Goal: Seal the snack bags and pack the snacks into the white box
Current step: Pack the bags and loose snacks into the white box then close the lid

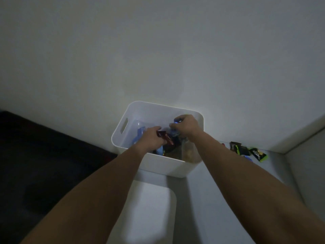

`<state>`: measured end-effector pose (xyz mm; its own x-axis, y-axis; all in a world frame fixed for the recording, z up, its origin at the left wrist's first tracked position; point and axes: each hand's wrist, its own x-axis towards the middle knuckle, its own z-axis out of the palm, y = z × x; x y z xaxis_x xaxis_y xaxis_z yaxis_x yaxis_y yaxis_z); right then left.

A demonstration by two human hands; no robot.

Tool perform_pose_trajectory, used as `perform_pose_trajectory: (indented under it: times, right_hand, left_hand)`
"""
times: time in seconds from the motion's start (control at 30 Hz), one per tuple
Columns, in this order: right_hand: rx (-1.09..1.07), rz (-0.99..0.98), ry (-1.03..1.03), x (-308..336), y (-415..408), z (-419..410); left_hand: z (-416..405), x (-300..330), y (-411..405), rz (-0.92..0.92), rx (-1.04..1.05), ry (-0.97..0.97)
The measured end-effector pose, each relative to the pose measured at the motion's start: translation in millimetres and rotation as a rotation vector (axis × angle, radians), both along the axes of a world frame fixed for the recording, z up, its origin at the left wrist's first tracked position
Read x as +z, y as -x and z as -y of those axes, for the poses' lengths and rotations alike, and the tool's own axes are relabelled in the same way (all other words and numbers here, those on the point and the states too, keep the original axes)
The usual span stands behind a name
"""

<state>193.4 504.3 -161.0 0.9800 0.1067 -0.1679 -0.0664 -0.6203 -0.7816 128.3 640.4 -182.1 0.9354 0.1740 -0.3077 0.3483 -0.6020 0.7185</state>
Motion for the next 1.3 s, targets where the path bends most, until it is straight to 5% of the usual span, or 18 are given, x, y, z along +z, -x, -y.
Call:
perform_pose_trajectory:
  times: [0.27,0.77,1.03,1.3]
  right_hand:
    - [-0.069,-0.042,0.015,5.4,-5.1,11.6]
    - [-0.143,-0.086,-0.082,43.9,15.4,145.8]
    - [-0.232,-0.069,0.130,25.7,46.8,260.0]
    - [-0.257,-0.145,0.433,-68.1,91.4,360.6]
  left_hand:
    - [-6.3,-6.3,-17.7,-0.063,0.046,-0.016]
    - [97.3,46.3,-12.7,0.191,-0.080,0.017]
    - [204.4,42.5,-2.5,0.240,-0.276,0.038]
    - [272.2,-36.7,5.4,0.124,-0.417,-0.145]
